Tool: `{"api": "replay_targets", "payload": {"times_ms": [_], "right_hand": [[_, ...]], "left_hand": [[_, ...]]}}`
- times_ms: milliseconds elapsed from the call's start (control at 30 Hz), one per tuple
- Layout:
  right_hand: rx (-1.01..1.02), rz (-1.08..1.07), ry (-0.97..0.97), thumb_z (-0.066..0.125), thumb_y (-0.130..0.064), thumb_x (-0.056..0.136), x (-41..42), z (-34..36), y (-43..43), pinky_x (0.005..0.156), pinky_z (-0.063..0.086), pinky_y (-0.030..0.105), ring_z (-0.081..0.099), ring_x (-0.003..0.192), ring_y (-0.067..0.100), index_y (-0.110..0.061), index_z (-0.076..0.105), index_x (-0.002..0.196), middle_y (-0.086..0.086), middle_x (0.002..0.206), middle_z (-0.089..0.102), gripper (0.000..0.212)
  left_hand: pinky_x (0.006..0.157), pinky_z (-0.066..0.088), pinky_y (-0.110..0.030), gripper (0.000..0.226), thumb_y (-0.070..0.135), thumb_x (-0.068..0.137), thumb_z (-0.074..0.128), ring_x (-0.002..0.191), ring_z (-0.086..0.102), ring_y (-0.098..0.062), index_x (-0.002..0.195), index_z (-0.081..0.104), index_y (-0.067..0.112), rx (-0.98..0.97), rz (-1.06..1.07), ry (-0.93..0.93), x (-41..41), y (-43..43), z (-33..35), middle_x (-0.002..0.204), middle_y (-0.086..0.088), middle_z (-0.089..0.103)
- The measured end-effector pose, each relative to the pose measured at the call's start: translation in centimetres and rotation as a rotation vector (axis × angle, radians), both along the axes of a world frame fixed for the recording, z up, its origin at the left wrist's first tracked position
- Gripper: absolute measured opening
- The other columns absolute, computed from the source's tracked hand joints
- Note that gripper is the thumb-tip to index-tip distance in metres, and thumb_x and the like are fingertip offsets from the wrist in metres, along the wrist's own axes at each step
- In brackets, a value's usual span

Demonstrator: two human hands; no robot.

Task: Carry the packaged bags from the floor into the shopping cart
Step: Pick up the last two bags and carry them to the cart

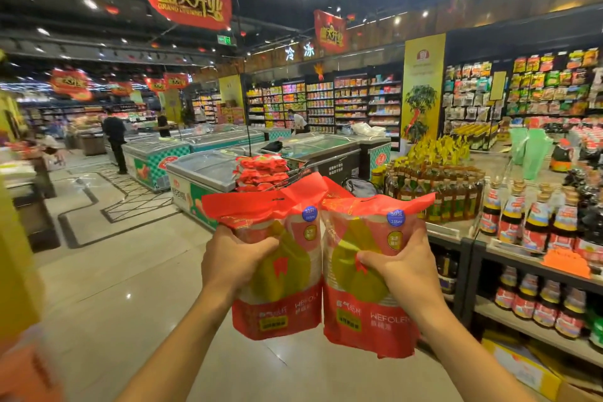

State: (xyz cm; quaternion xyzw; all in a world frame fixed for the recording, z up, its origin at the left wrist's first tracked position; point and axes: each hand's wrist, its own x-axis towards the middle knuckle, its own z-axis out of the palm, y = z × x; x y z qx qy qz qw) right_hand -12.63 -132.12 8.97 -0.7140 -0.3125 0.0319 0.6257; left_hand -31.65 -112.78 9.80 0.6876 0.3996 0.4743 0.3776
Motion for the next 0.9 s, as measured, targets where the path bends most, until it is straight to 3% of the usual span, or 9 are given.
{"api": "replay_targets", "payload": {"times_ms": [200, 400, 900], "right_hand": [[0.04, 0.086, 0.05, 0.098, -0.02, 0.059, 4.9, -0.6, 4.4, 0.09, 0.056, 0.045, 0.068, 0.099, 0.017, -0.036, 0.047, 0.121, -0.011, 0.107, 0.067, 0.082], [0.052, 0.155, 0.075, 0.098, -0.018, 0.06, 7.5, -0.8, 9.5, 0.092, 0.056, 0.045, 0.067, 0.097, 0.011, -0.034, 0.047, 0.121, -0.013, 0.108, 0.066, 0.081], [0.01, 0.151, 0.007, 0.097, -0.037, 0.05, 12.6, -0.5, 30.4, 0.093, 0.056, 0.051, 0.068, 0.099, 0.016, -0.029, 0.047, 0.124, -0.013, 0.108, 0.067, 0.089]], "left_hand": [[0.087, 0.06, -0.048, 0.063, 0.056, 0.04, 0.086, 0.09, 0.075, -0.019, 0.099, 0.074, 0.035, 0.005, 0.056, -0.007, 3.3, 3.1, -0.2, 0.093, 0.013, 0.078], [0.088, 0.06, -0.05, 0.072, 0.063, 0.042, 0.088, 0.094, 0.074, -0.018, 0.107, 0.07, 0.037, -0.002, 0.098, 0.027, 5.1, 7.1, -0.2, 0.099, 0.015, 0.077], [0.091, 0.059, -0.049, 0.09, 0.07, 0.038, 0.082, 0.099, 0.072, -0.018, 0.117, 0.068, 0.03, -0.026, 0.123, -0.028, 10.1, 26.5, -0.5, 0.108, 0.011, 0.075]]}}
